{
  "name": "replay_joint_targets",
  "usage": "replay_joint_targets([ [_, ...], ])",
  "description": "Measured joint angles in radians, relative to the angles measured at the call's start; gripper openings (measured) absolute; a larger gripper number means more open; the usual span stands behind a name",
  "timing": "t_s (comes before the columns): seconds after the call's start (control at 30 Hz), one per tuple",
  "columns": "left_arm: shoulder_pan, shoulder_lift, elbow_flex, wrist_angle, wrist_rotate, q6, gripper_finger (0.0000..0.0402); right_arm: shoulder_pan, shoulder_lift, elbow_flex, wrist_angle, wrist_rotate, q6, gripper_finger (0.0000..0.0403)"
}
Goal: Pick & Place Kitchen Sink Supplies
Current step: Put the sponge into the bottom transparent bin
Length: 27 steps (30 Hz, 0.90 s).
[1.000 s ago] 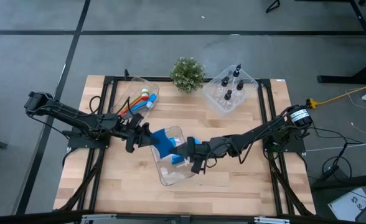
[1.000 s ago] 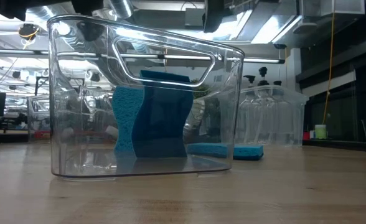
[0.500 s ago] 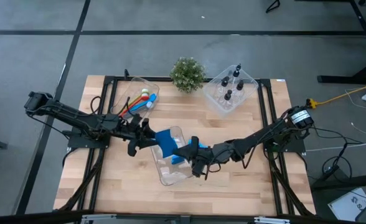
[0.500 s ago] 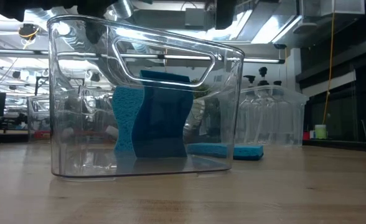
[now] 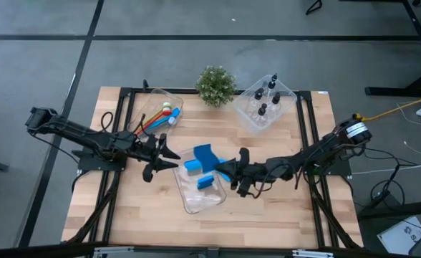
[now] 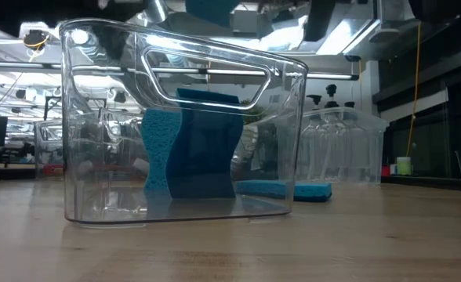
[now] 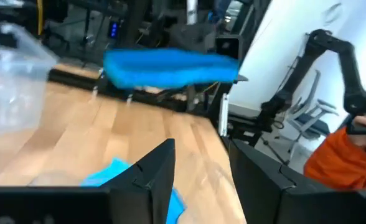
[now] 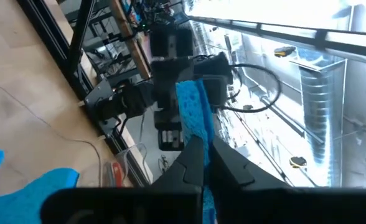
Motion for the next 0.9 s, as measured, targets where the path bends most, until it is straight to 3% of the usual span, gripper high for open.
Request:
replay_joint_targets([
  [0.6,0.040,-0.417,-0.330,0.043,-0.015,0.027,0.0129,0.014,-0.013,-0.016,-0.003,0.067,0.075,0.0011],
  [0.9,0.041,-0.554,-0.339,-0.087,-0.015,0.059,0.0129,0.013,-0.013,-0.027,-0.039,0.067,0.141,0.0011],
])
